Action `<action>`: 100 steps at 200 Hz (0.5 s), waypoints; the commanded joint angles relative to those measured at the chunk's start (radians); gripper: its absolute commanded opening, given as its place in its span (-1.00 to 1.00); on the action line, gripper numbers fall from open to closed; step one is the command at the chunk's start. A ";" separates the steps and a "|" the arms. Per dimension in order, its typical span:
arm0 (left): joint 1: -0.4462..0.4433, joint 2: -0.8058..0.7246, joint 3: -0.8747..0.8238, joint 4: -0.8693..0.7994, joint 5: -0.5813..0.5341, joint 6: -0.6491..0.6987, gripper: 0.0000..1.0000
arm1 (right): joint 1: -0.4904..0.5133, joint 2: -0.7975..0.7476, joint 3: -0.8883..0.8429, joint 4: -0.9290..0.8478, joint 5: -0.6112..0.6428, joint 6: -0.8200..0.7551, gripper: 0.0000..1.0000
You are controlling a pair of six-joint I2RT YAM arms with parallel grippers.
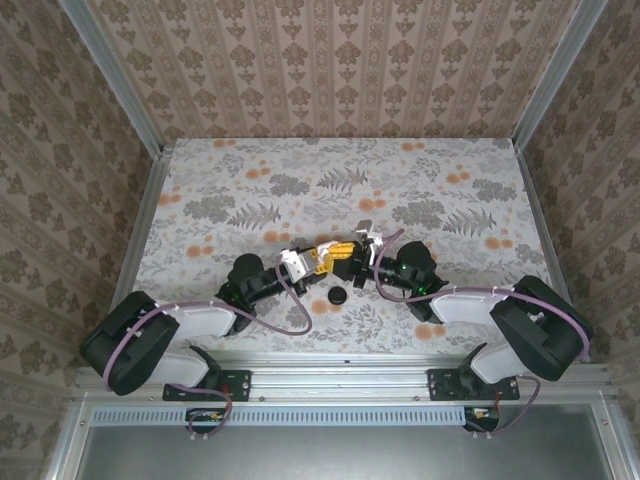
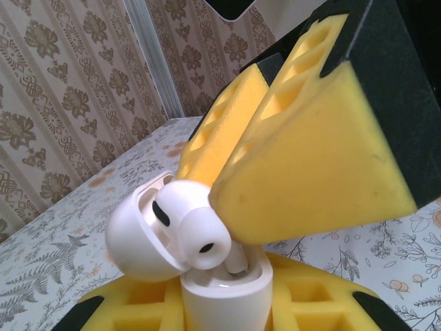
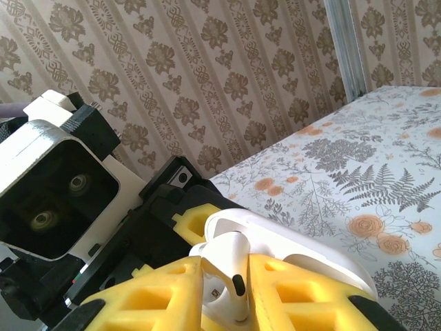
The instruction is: Insert wireless bluetooth earbuds into charging case
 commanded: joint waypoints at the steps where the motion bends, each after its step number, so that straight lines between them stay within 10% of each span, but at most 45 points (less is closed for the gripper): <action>1: -0.013 -0.025 0.026 0.190 0.033 0.006 -0.78 | 0.006 -0.002 -0.016 -0.108 0.003 -0.004 -0.53; 100: -0.014 0.054 -0.007 0.192 0.016 0.111 -0.79 | -0.040 -0.225 -0.032 -0.261 0.026 -0.060 -0.55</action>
